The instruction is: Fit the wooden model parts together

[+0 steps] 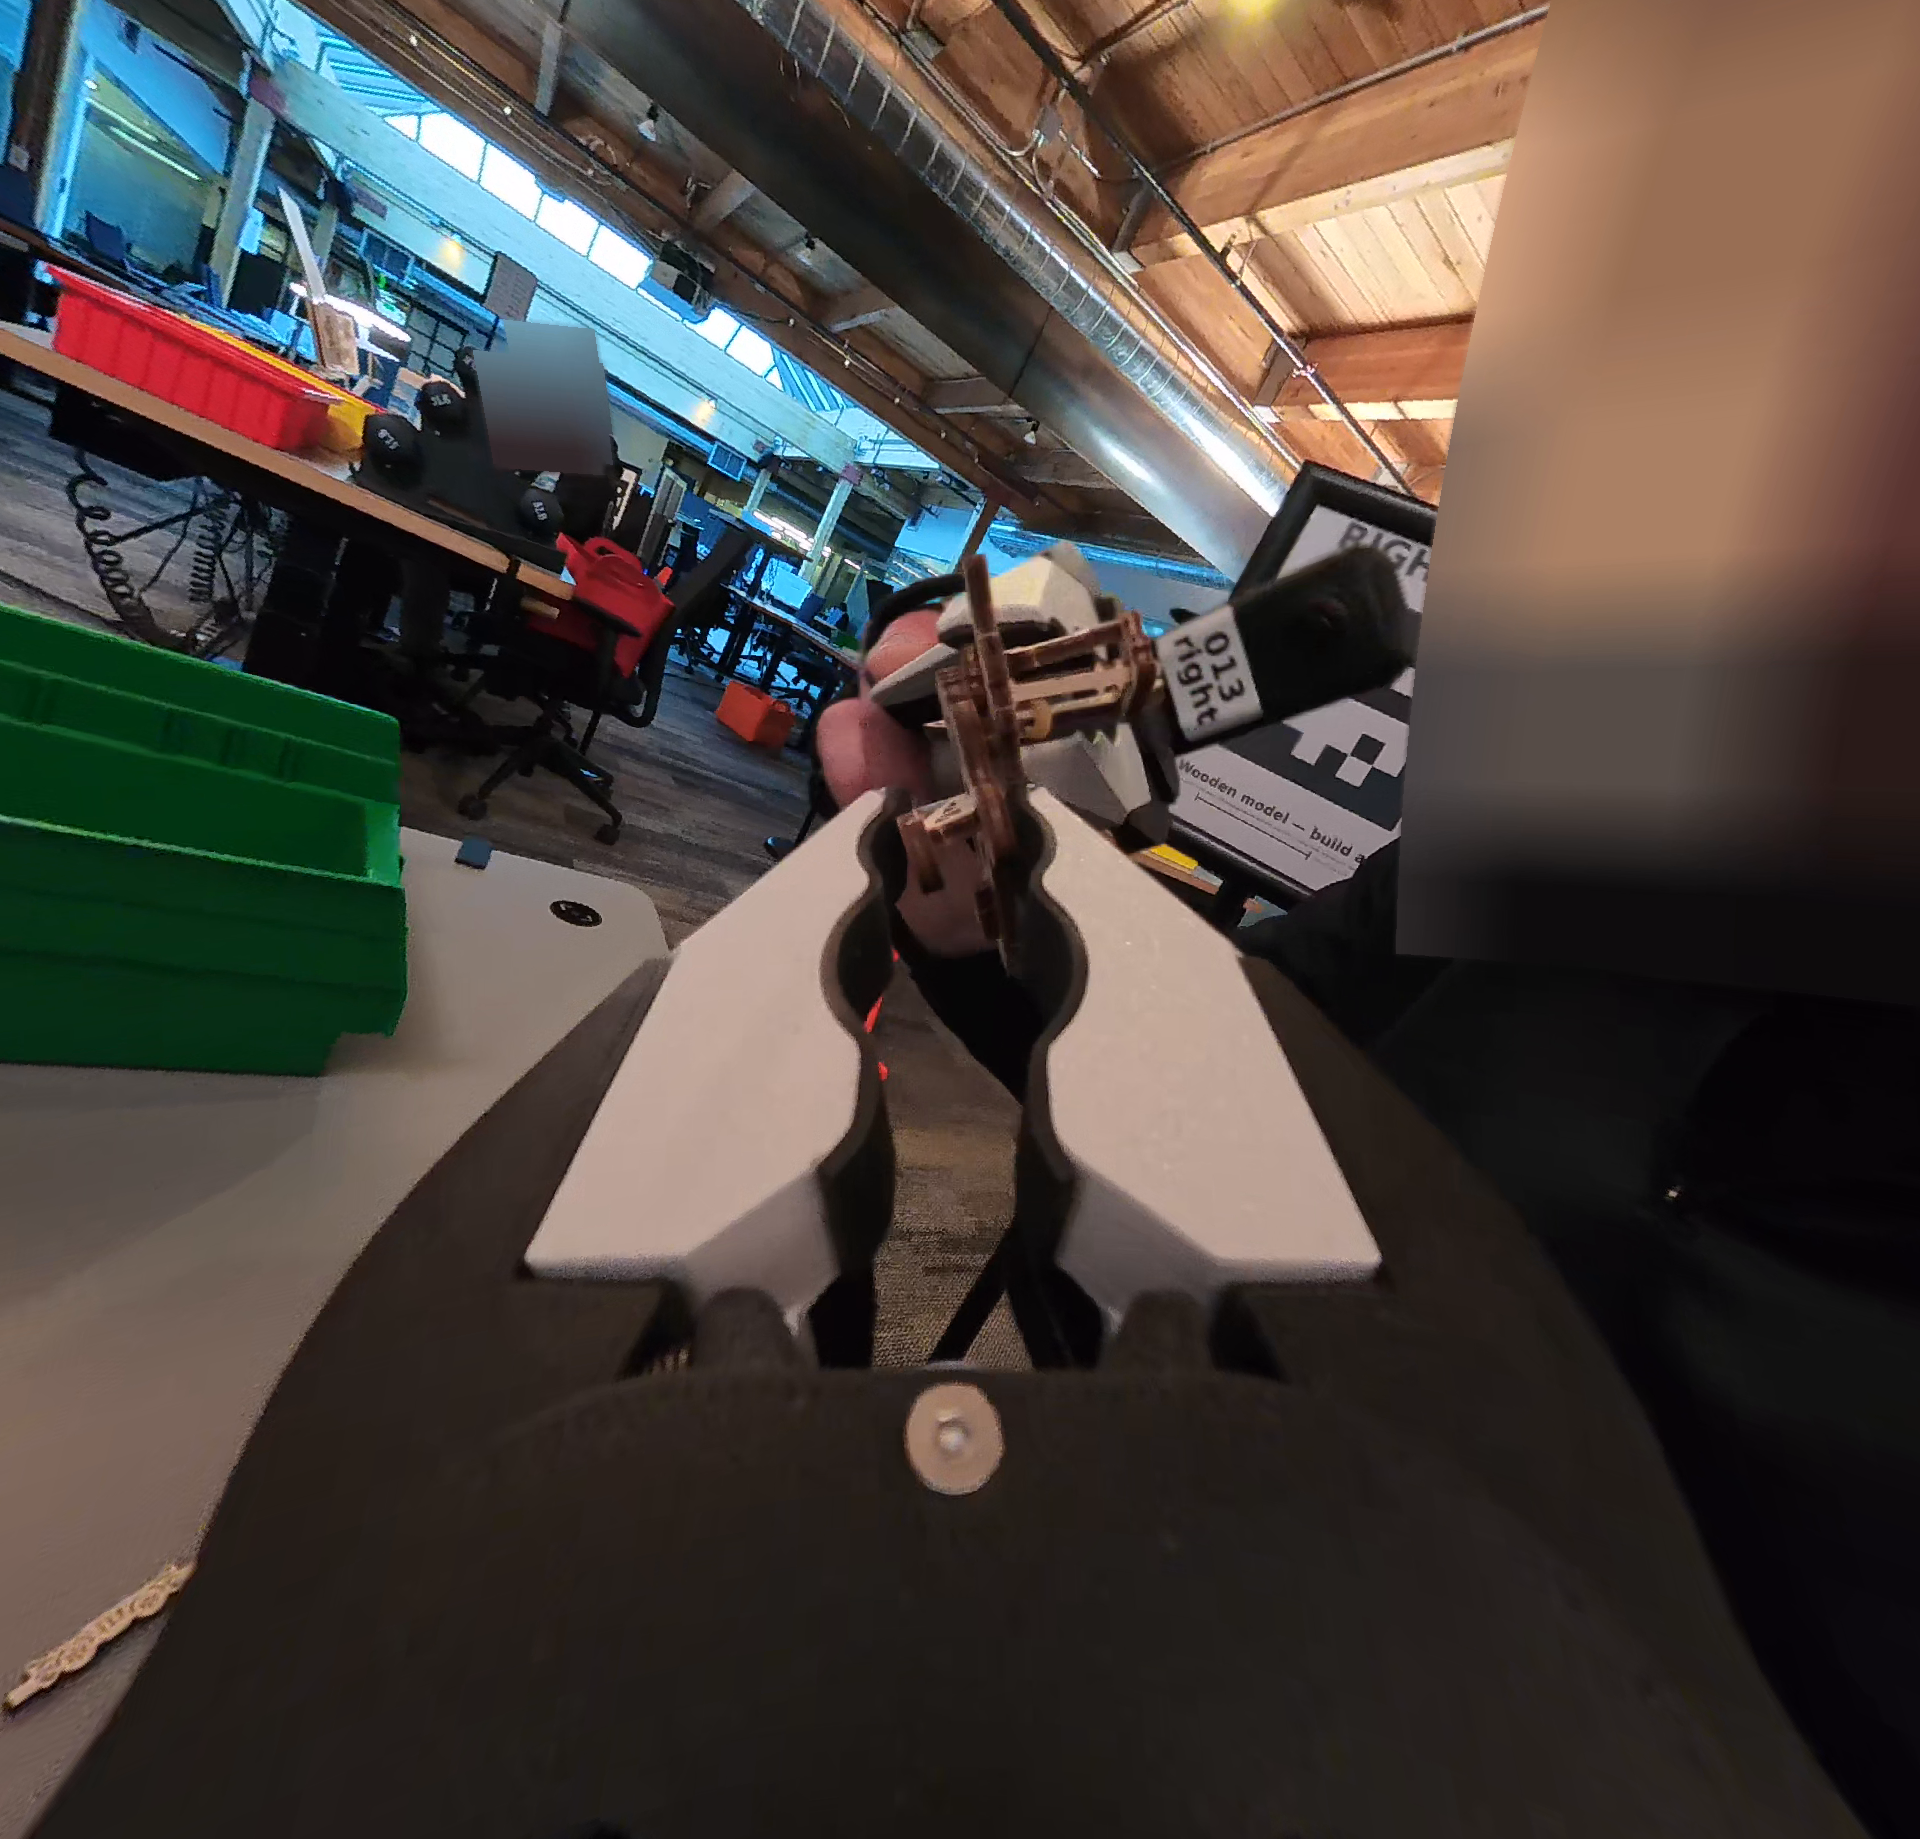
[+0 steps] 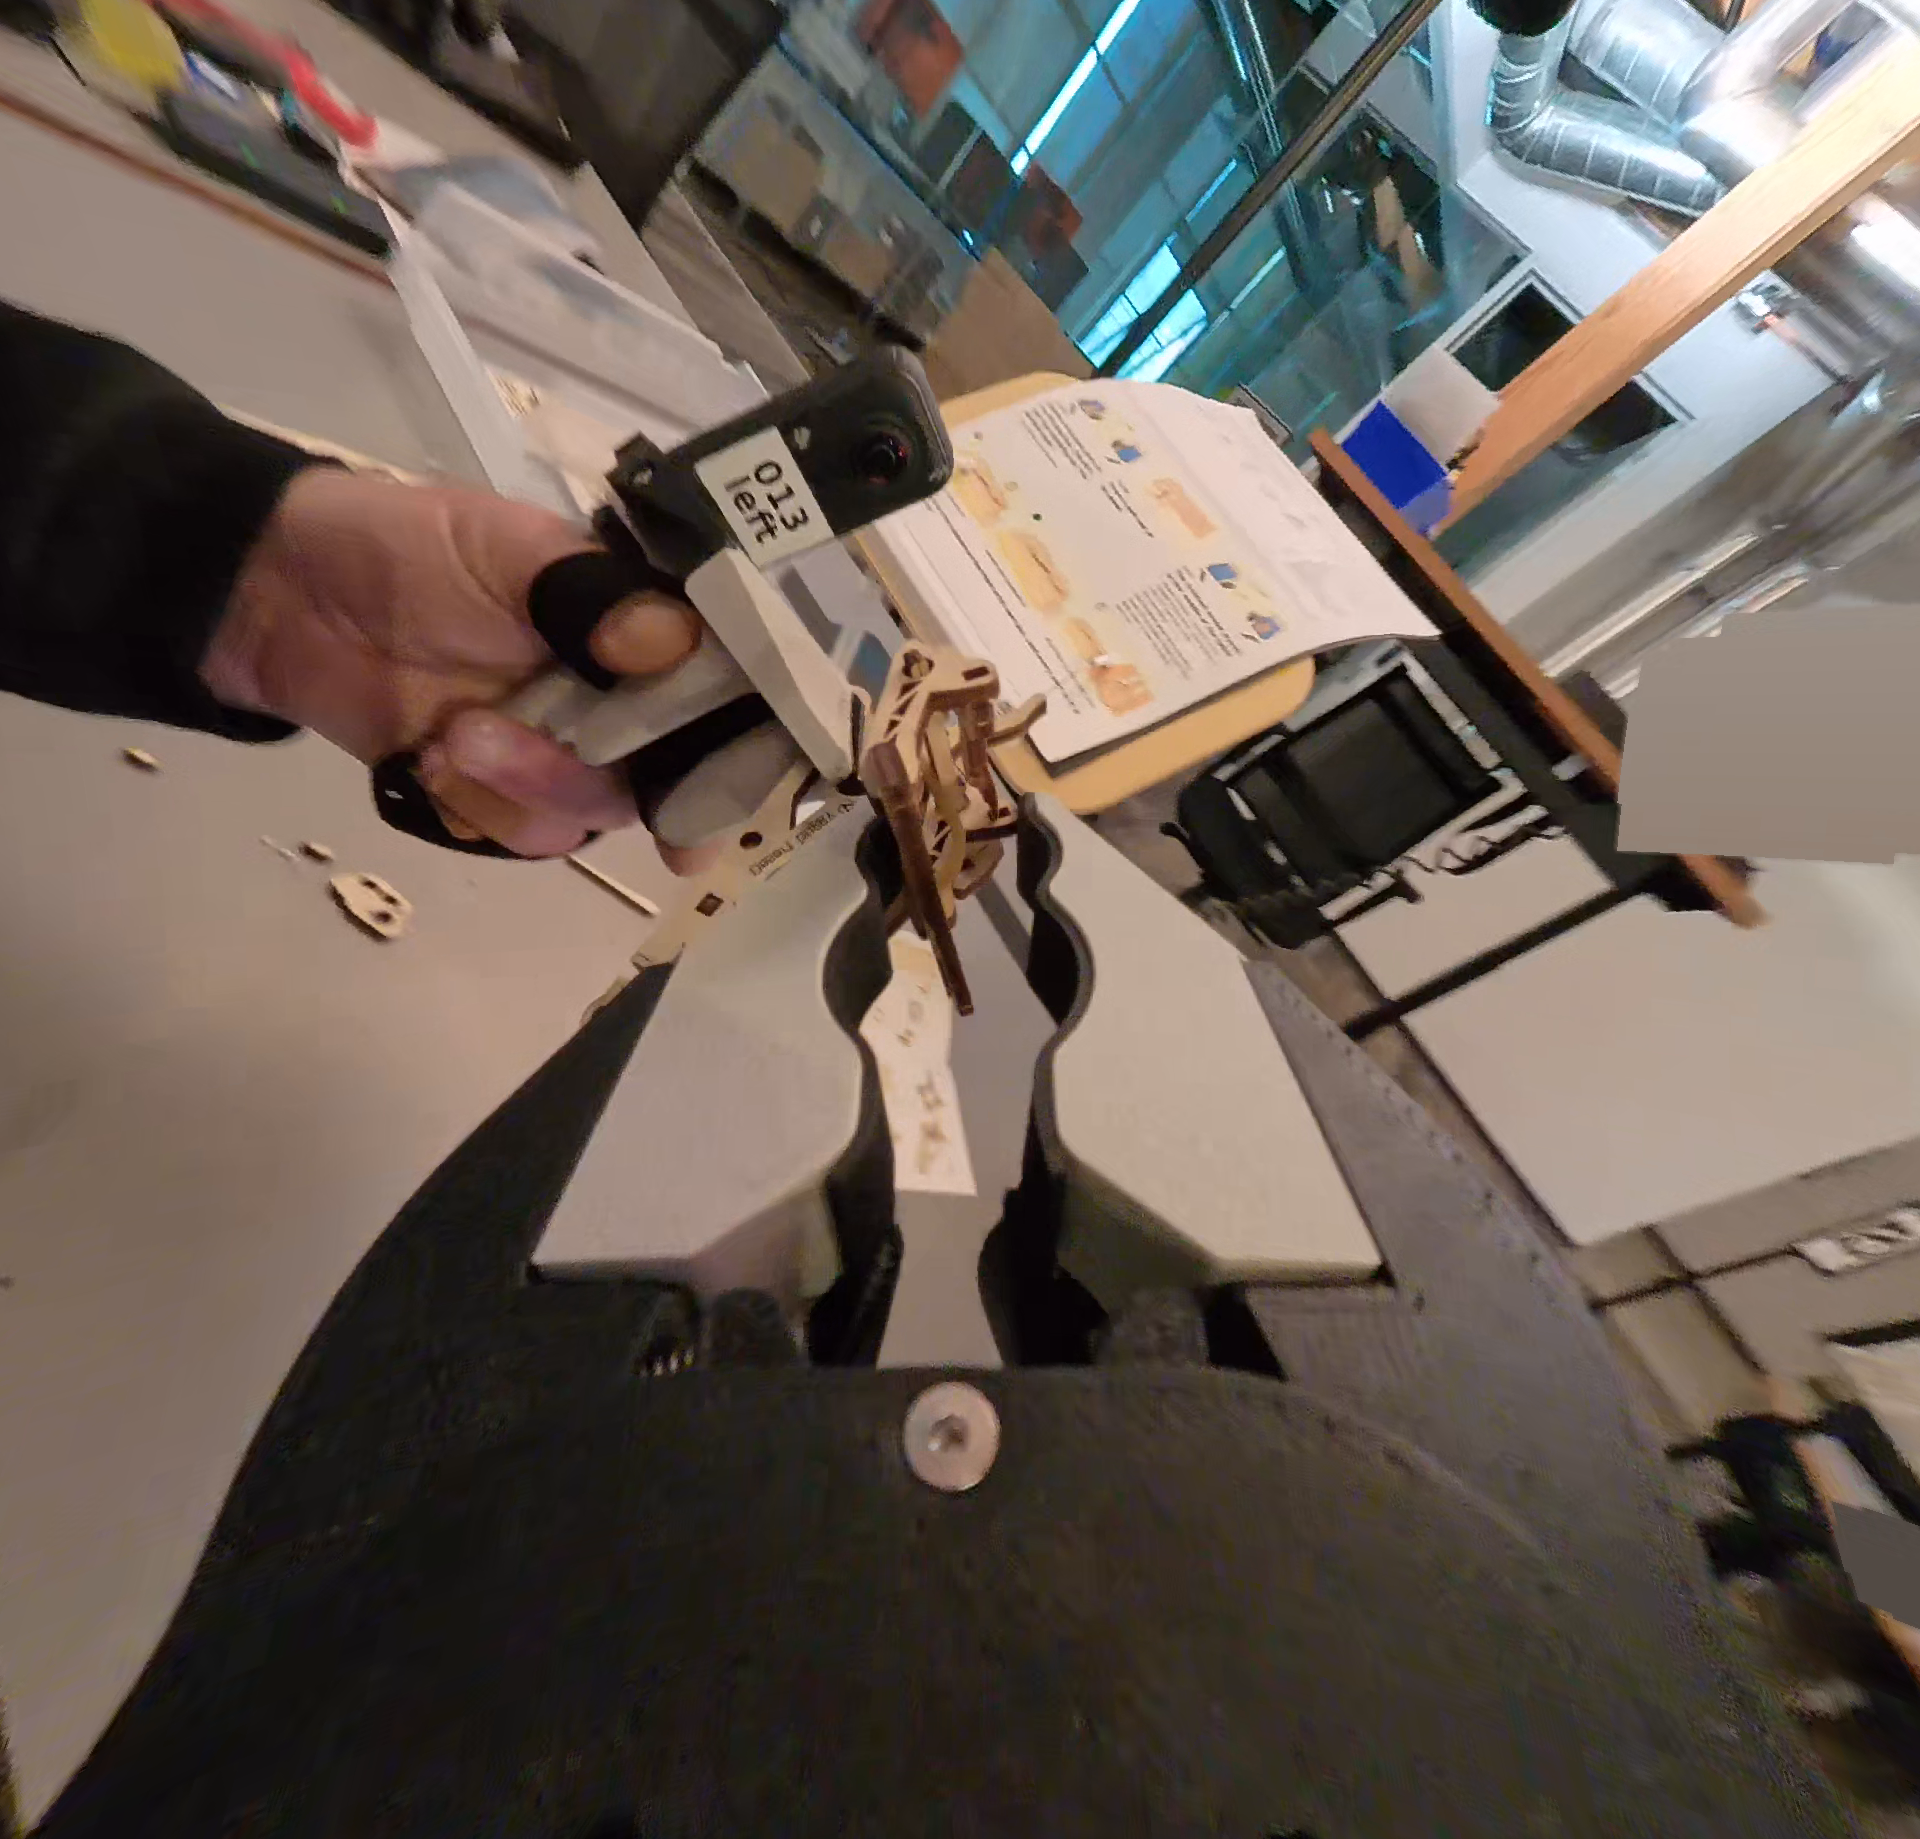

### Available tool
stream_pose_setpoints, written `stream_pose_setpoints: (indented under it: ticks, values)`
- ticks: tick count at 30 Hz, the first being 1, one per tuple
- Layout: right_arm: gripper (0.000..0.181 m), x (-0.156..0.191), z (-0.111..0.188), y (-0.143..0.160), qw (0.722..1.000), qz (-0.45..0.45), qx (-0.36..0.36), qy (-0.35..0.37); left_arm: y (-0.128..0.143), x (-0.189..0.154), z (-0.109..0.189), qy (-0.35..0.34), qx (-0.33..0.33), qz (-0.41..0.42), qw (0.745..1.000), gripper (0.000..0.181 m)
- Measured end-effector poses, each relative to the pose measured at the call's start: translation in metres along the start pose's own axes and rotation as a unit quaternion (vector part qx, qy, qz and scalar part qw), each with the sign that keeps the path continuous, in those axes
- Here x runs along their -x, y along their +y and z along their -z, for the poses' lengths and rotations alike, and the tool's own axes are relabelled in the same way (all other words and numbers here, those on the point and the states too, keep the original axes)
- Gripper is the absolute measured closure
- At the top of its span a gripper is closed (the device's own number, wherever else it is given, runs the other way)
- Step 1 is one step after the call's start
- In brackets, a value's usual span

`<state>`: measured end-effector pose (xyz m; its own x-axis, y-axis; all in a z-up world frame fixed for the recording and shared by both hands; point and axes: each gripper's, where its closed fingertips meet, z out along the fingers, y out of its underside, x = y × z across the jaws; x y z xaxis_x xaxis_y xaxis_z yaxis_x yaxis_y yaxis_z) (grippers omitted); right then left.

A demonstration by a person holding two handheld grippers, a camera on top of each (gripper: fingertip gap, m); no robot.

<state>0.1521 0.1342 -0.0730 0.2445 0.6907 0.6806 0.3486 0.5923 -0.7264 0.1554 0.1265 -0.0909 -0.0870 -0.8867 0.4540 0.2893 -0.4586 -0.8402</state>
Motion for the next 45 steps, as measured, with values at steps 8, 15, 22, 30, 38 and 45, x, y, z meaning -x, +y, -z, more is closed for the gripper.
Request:
stream_pose_setpoints:
  ticks: [8, 15, 22, 30, 38, 45]
  values:
    - [0.161, -0.002, 0.003, 0.000, 0.989, -0.121, -0.046, -0.067, 0.001, -0.004, -0.005, 0.020, -0.002, -0.001, 1.000, 0.163]
    - [0.159, -0.004, 0.002, 0.001, 0.980, -0.164, -0.075, -0.083, -0.004, 0.001, -0.004, 0.013, -0.018, 0.008, 1.000, 0.164]
    - [0.160, -0.005, 0.003, 0.011, 0.999, -0.024, 0.015, -0.035, -0.008, 0.004, -0.001, 0.000, -0.022, 0.012, 1.000, 0.163]
    - [0.170, -0.013, 0.003, 0.018, 0.997, -0.071, 0.028, -0.022, -0.007, 0.014, -0.005, -0.022, -0.031, 0.047, 0.998, 0.163]
    - [0.174, -0.020, -0.001, 0.027, 0.985, -0.168, 0.011, -0.027, -0.010, 0.025, -0.005, -0.044, -0.053, 0.072, 0.995, 0.164]
    - [0.173, -0.024, -0.004, 0.029, 0.994, -0.109, 0.025, 0.017, -0.013, 0.032, -0.005, -0.057, -0.073, 0.094, 0.991, 0.165]
